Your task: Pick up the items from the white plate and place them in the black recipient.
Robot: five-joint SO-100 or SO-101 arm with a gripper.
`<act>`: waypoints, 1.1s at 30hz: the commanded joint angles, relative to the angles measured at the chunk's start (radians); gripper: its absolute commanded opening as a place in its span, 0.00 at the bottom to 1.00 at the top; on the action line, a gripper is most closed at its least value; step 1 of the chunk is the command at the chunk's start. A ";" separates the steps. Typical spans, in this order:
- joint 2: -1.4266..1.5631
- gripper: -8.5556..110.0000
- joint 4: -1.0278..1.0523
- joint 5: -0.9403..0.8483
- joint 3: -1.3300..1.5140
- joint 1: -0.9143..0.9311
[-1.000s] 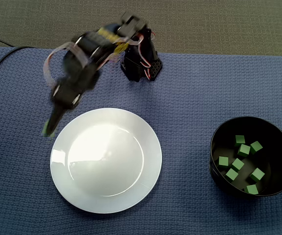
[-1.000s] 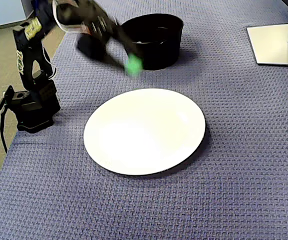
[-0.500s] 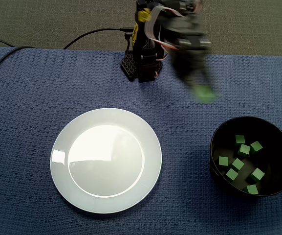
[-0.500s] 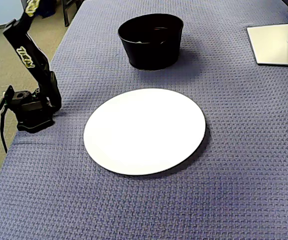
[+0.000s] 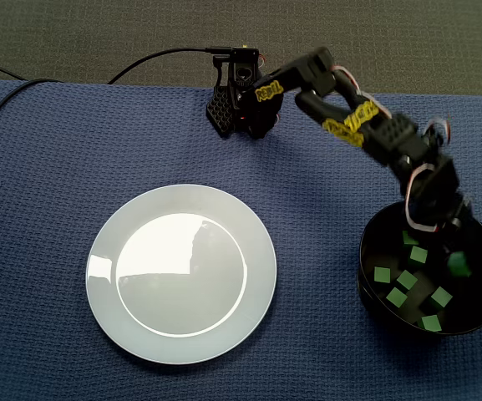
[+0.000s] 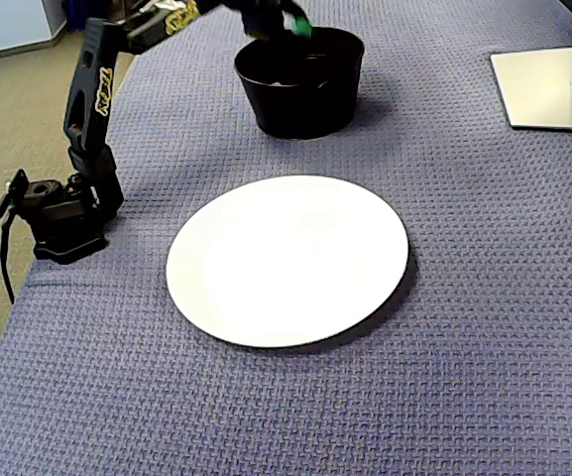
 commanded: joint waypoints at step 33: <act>1.513 0.07 -0.371 -0.879 0.882 0.630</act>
